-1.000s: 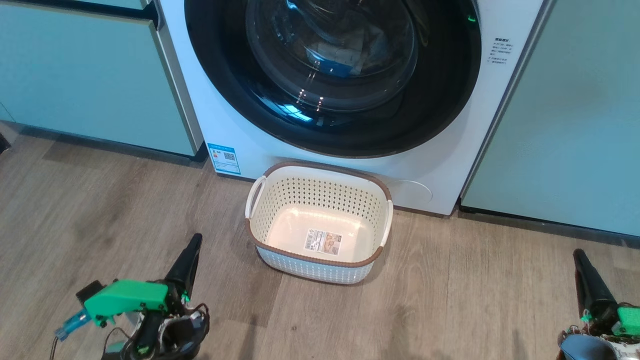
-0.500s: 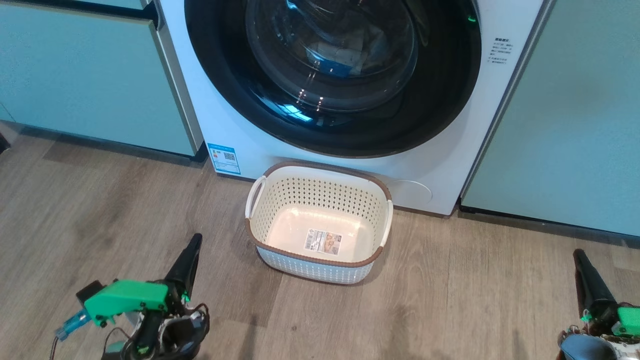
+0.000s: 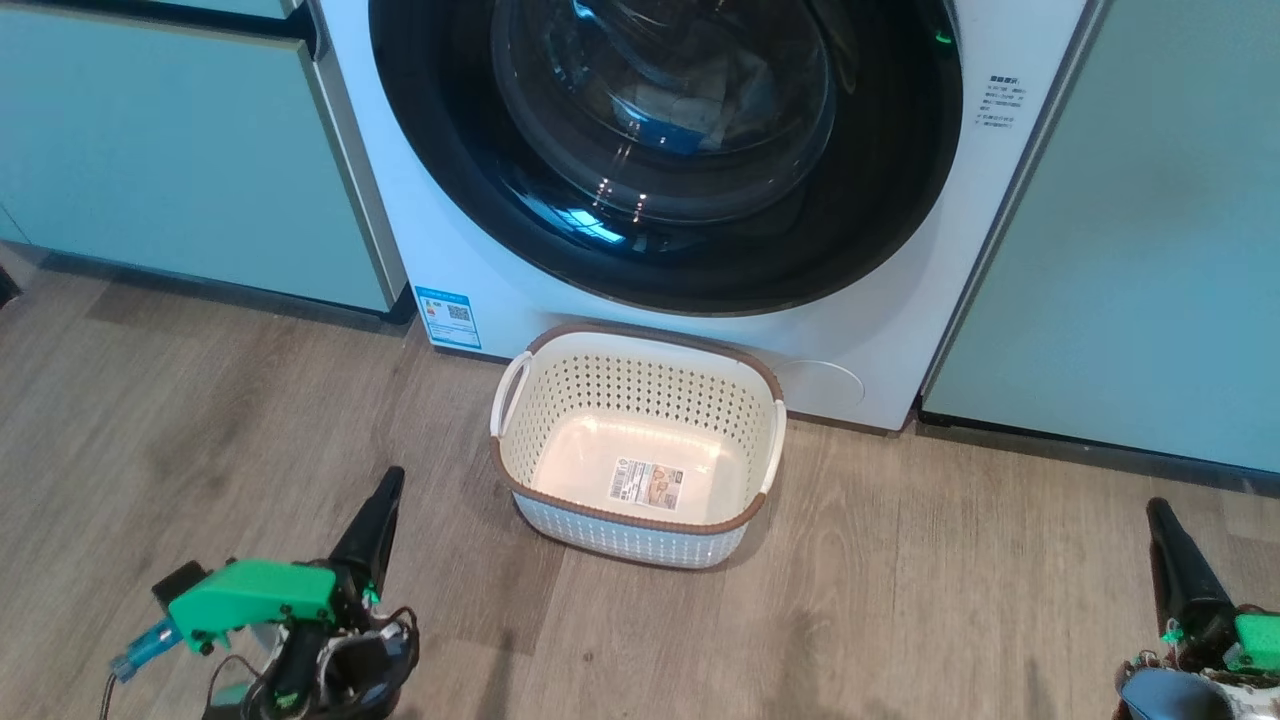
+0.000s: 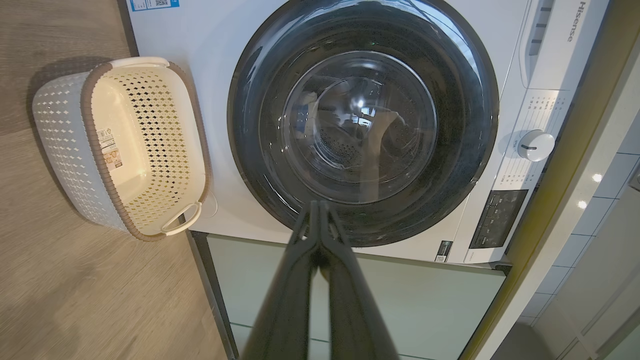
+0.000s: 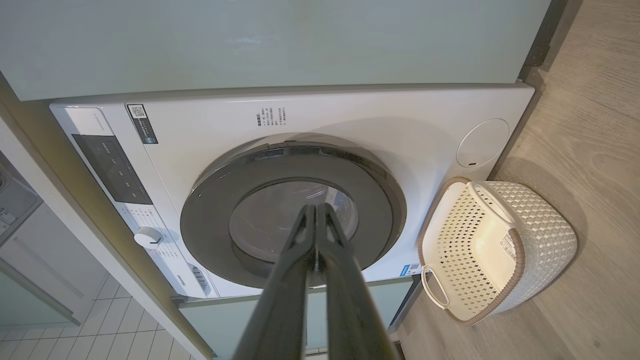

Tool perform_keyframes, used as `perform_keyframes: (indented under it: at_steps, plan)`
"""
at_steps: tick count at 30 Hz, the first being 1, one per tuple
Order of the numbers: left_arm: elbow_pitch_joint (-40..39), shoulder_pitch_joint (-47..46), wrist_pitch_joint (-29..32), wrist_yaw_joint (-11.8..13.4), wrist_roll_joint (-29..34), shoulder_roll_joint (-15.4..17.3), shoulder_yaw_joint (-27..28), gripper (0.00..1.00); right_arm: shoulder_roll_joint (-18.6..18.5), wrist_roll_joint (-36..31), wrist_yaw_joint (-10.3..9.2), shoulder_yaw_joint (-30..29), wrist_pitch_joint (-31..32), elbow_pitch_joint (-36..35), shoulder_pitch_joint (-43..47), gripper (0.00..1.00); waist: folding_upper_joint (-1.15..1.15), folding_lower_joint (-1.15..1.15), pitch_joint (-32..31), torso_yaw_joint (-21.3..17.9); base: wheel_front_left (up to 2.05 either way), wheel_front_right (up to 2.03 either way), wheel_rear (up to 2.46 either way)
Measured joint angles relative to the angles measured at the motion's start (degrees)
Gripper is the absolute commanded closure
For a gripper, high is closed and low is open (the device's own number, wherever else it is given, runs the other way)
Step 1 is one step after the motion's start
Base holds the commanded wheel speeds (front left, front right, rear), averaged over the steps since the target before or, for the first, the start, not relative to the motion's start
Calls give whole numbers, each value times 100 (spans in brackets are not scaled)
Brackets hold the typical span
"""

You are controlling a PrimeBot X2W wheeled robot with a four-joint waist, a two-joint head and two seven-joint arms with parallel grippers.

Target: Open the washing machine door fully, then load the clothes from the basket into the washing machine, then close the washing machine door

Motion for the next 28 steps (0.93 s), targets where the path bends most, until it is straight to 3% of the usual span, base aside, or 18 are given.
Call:
perform_keyframes:
  at_steps: [28]
  plan:
    - [0,0,0,0,0,0,0,100,0,0,0,0,0,0,0,100,0,0,0,0,0,0,0]
